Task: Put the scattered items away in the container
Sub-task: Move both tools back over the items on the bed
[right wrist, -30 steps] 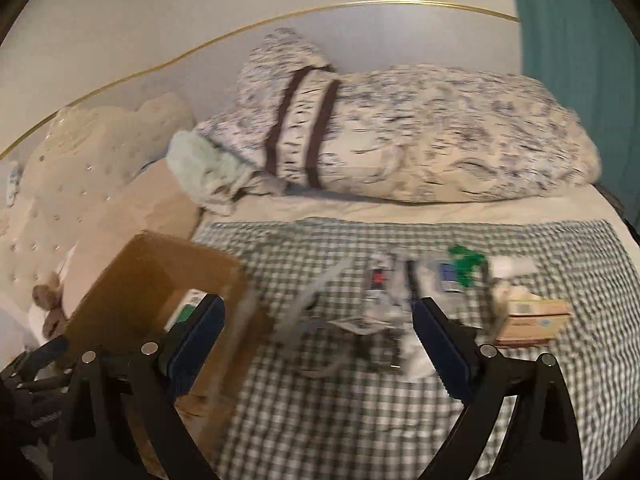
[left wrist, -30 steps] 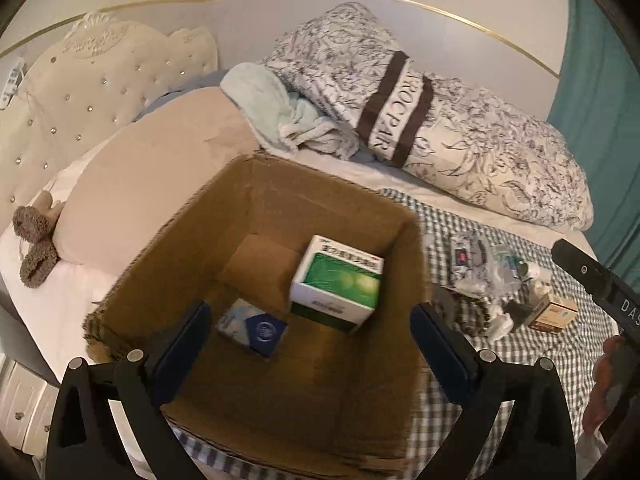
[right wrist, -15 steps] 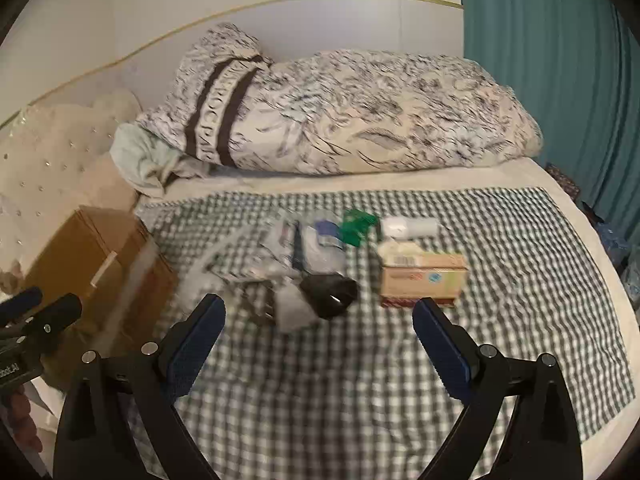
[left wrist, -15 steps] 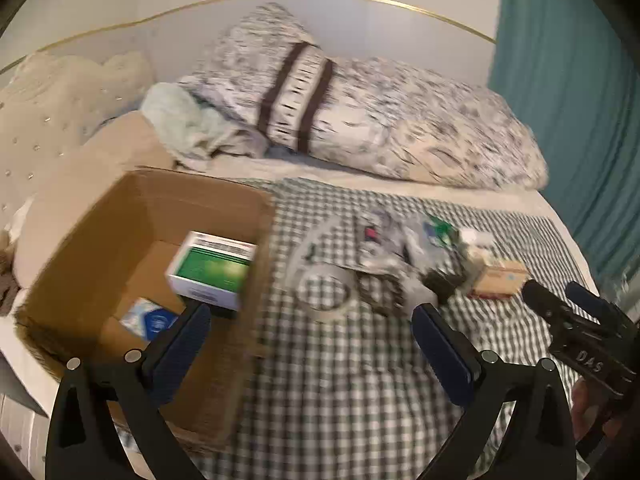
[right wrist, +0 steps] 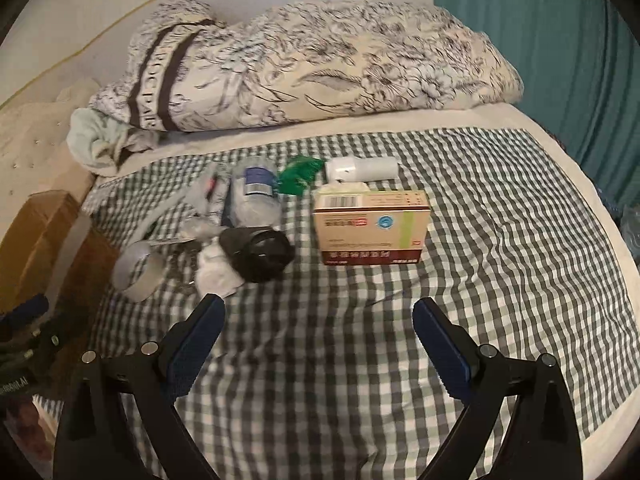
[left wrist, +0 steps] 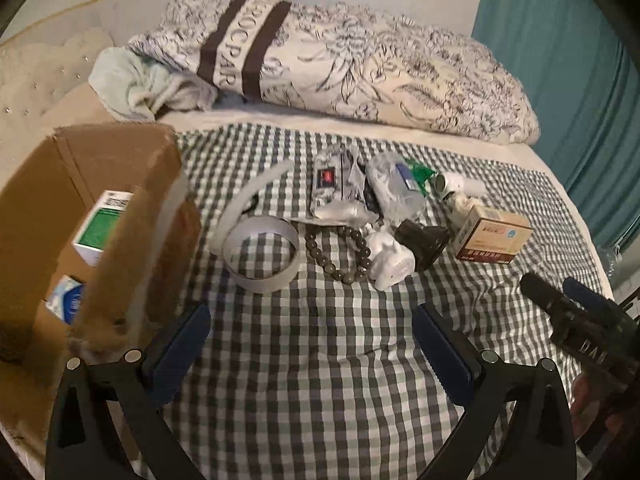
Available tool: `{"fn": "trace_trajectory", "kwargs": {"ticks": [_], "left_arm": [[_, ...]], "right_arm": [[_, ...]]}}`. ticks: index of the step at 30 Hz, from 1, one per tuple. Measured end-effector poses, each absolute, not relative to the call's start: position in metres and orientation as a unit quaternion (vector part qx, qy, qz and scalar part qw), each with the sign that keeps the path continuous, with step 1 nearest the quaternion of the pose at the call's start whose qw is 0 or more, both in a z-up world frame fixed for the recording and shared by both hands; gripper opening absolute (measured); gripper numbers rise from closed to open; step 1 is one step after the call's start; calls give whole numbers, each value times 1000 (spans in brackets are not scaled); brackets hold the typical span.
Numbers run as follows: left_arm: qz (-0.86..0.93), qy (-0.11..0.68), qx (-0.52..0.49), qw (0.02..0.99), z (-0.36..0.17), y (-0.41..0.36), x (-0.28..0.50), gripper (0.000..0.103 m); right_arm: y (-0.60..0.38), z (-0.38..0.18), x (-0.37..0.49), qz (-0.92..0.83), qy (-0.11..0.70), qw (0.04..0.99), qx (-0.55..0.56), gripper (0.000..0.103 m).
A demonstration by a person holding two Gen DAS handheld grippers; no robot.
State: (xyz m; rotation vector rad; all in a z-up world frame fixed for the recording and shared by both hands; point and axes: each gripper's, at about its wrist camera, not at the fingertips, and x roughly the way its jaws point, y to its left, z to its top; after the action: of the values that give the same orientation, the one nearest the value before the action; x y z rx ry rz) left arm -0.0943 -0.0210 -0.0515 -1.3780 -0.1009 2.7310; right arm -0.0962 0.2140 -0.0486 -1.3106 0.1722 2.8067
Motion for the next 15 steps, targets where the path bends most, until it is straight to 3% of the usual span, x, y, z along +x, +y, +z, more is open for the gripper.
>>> {"fn": "trace_trajectory", "kwargs": {"ticks": [6,15], "left_arm": [[884,-32,-465,42,-77,-15,-116,103],[872,-52,-486,10,-107,-24,-146,103]], "right_arm": [[243,-48,-130,909,33,-5,-416,96],[278,-68,-192,869,-120,-118,-465,96]]}}
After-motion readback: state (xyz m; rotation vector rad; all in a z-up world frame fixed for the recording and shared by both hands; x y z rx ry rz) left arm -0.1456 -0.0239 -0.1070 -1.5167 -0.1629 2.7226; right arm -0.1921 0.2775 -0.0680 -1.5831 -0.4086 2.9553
